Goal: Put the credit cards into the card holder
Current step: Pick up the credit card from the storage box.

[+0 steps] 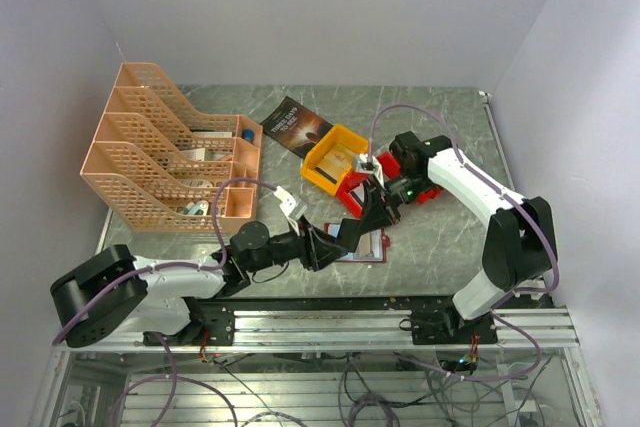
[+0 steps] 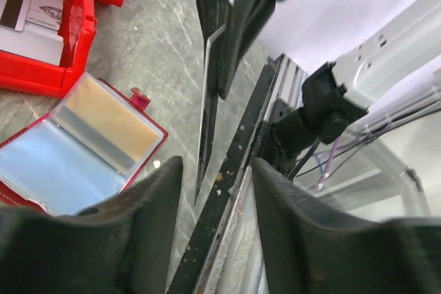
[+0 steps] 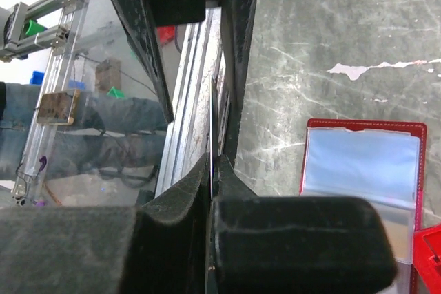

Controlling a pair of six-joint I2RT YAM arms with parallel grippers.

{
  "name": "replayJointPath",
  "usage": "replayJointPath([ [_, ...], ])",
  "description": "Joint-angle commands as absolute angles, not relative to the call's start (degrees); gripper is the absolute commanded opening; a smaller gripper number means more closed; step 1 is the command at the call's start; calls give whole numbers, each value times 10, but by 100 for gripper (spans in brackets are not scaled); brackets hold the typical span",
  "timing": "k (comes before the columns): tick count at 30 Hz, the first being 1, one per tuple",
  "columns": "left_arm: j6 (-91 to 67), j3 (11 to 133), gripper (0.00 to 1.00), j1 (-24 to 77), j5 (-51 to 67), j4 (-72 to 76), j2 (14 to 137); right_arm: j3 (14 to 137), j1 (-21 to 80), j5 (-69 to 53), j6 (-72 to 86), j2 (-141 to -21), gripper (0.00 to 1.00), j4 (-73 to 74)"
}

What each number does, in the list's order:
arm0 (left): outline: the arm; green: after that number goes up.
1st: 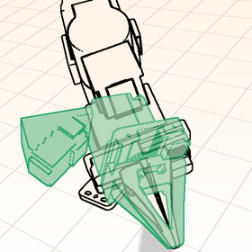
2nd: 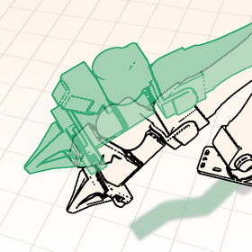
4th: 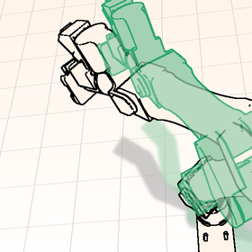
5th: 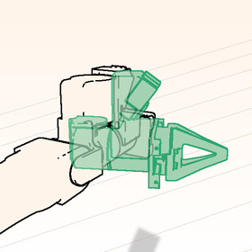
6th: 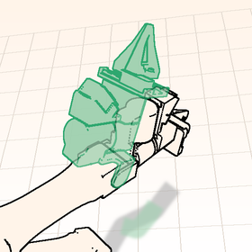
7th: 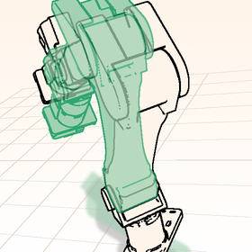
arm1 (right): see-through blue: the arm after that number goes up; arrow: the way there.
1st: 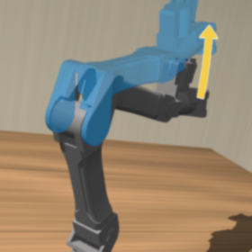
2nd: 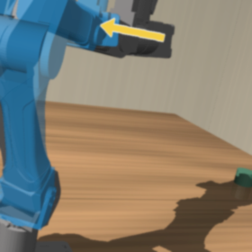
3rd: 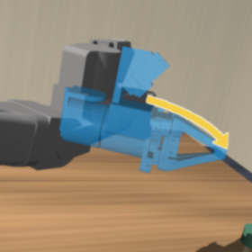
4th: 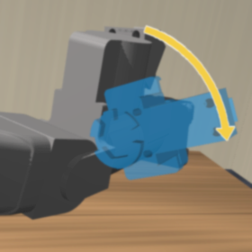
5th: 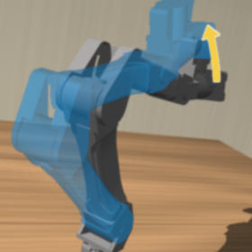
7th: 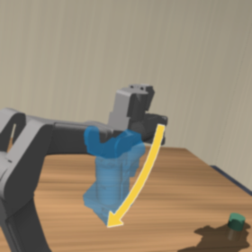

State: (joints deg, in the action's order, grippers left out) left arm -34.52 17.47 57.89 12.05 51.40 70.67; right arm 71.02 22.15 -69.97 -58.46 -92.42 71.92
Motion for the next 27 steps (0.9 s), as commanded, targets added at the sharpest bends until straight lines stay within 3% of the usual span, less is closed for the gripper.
replayJointPath([
  [1,-408,161,62,543,122,588,683,692,231,-695,-575,-925,0,697],
  [6,-448,188,68,482,219,552,673,681,245,-681,-566,-925,0,683],
  [10,-419,226,67,459,265,452,661,681,255,-672,-569,-931,0,686],
  [21,-381,292,48,458,358,386,721,694,275,-661,-567,-946,0,689],
  [27,-344,317,42,458,369,323,735,692,279,-655,-559,-943,0,683],
])
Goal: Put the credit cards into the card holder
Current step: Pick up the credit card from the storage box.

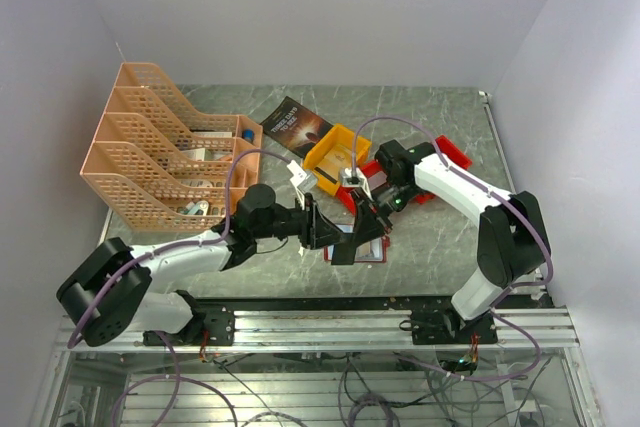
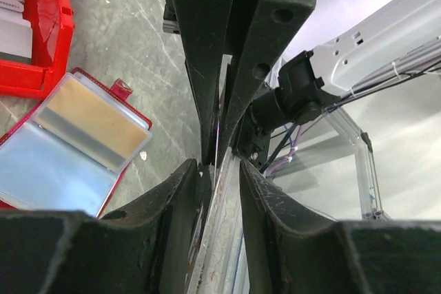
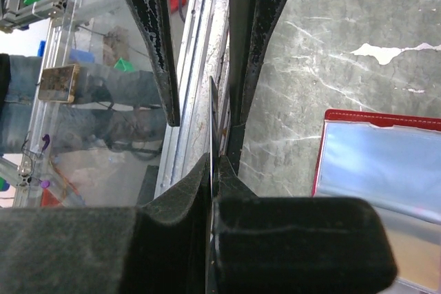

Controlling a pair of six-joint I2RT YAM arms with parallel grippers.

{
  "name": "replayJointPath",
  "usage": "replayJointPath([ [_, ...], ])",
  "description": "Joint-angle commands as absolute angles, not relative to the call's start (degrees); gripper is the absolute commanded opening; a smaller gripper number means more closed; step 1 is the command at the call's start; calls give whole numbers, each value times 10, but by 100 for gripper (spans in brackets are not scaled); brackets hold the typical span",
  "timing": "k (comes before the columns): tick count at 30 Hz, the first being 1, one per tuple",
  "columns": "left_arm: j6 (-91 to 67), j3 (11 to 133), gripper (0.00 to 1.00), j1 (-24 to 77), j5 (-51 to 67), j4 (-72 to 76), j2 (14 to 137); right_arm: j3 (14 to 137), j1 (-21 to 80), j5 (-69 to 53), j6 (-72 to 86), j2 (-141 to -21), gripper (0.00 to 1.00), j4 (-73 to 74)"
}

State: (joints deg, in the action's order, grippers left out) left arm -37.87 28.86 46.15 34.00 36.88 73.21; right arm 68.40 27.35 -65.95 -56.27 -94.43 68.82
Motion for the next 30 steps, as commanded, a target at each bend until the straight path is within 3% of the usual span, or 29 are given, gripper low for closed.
replayJointPath([
  [1,-339,322,41,458,370,313,736,693,279,-653,-559,-944,0,681],
  [7,-315,343,29,458,383,268,742,691,279,-645,-550,-941,0,673],
  [14,-302,352,24,458,400,248,750,689,279,-642,-545,-936,0,668],
  [16,-303,352,9,458,402,249,752,688,293,-640,-542,-936,0,666],
  [18,-306,349,7,458,393,251,749,690,295,-636,-541,-935,0,665],
  [22,-328,311,7,454,356,273,718,691,286,-602,-527,-909,28,646],
  [24,-350,266,7,448,330,298,696,677,258,-578,-510,-874,35,595],
  [28,-404,192,7,438,275,356,673,605,248,-465,-485,-804,31,453],
  [30,-420,173,7,437,260,369,674,570,250,-436,-489,-790,21,399],
])
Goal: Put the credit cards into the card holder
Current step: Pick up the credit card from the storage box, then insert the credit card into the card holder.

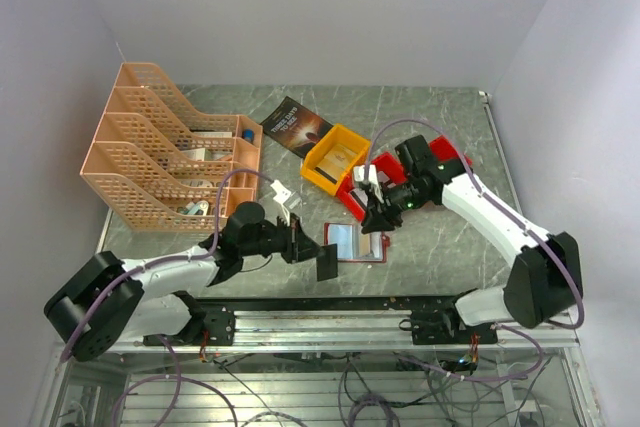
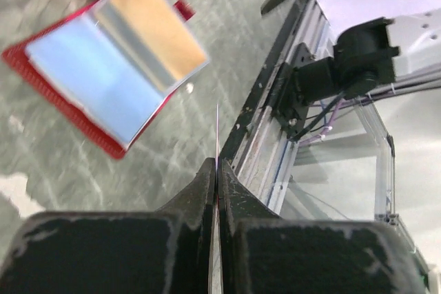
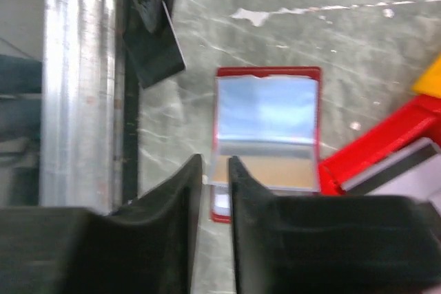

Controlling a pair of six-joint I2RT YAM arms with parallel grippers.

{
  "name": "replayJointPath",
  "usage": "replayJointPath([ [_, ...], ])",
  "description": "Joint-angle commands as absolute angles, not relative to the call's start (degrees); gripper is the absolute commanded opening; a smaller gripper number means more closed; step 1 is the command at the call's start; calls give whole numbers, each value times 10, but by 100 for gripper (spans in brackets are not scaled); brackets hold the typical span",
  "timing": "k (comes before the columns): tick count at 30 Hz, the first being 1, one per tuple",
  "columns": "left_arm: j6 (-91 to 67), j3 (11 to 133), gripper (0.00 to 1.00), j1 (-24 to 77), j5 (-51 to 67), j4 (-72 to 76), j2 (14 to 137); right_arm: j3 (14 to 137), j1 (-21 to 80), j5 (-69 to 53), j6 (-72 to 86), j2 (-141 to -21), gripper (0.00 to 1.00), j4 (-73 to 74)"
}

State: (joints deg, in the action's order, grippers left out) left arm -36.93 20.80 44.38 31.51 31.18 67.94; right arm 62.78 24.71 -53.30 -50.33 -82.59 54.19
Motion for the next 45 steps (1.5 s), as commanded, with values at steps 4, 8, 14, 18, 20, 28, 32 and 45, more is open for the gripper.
replayJointPath([
  [4,-447,154,7,437,239,408,686,537,267,-373,-459,-814,0,343],
  [8,-460,149,7,435,214,425,693,531,277,-352,-435,-852,0,336],
  [14,-478,157,7,428,179,432,707,528,279,-291,-439,-887,0,358],
  [18,-490,164,7,419,163,447,724,519,279,-258,-450,-889,0,378],
  [20,-497,167,7,418,162,463,739,511,279,-250,-451,-886,0,380],
  [28,-541,184,7,417,192,579,844,510,271,-272,-443,-889,0,387],
  [32,-586,177,7,417,189,681,912,518,254,-300,-438,-895,1,394],
  [45,-641,154,7,471,88,779,973,519,235,-317,-424,-904,5,395],
])
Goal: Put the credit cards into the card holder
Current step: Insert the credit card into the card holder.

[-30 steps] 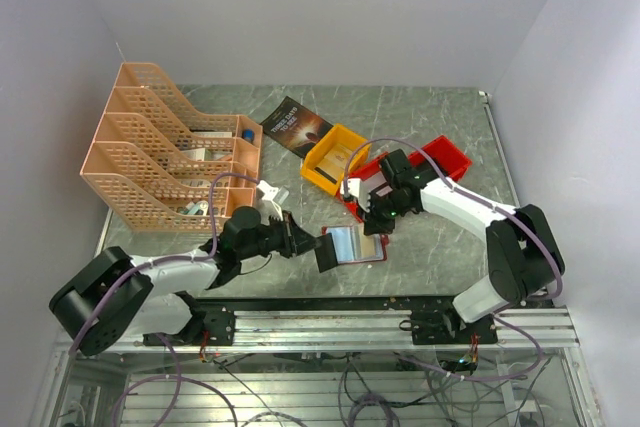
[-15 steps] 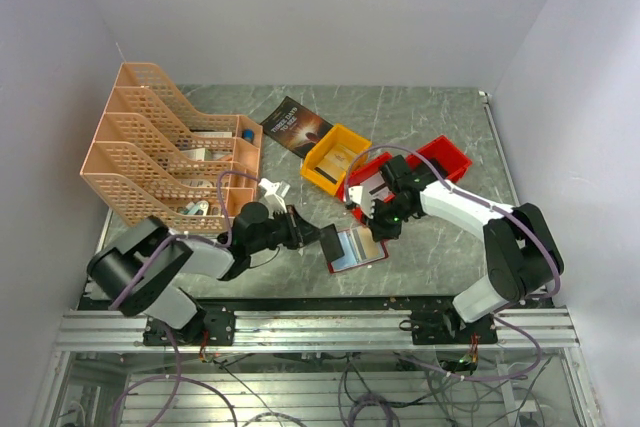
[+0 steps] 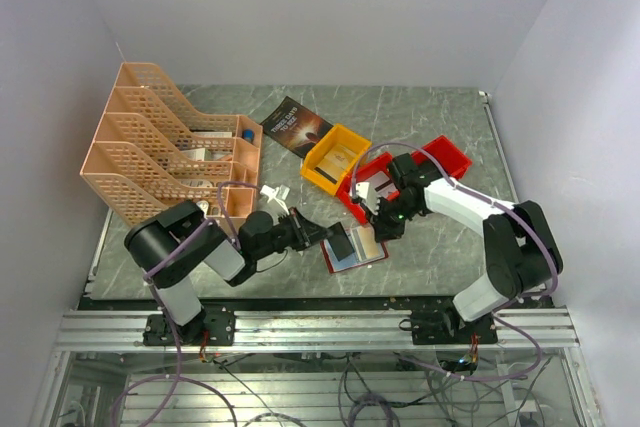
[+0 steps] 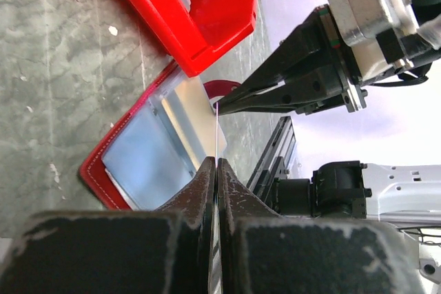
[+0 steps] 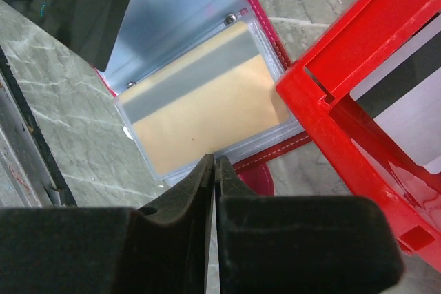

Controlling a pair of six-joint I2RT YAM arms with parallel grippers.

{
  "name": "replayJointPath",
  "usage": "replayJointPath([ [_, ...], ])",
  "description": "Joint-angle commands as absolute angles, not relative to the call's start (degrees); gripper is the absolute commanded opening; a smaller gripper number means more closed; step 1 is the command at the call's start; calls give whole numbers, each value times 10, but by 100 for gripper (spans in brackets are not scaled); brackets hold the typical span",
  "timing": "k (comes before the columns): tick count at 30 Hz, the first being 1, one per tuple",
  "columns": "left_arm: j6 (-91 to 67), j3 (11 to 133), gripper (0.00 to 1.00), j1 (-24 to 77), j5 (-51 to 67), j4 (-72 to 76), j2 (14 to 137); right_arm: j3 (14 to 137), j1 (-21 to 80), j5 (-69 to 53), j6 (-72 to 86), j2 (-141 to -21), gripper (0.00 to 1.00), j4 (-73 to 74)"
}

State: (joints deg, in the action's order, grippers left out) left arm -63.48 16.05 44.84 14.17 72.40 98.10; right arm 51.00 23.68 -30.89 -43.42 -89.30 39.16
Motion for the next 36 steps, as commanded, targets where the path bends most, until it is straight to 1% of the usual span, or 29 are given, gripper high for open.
replayJointPath([
  [1,-639,151,7,475,78,768,968,519,235,-315,-422,-907,6,395],
  [4,-638,140,7,481,55,746,959,519,235,-304,-417,-913,10,391],
  [6,-641,137,7,481,52,746,961,519,235,-300,-413,-919,11,391],
  [25,-683,165,7,492,73,867,1080,522,235,-284,-403,-934,12,390],
  [30,-684,161,7,492,71,879,1073,522,236,-282,-402,-937,12,390],
  [36,-672,163,7,494,74,854,1047,523,236,-281,-400,-938,12,391],
])
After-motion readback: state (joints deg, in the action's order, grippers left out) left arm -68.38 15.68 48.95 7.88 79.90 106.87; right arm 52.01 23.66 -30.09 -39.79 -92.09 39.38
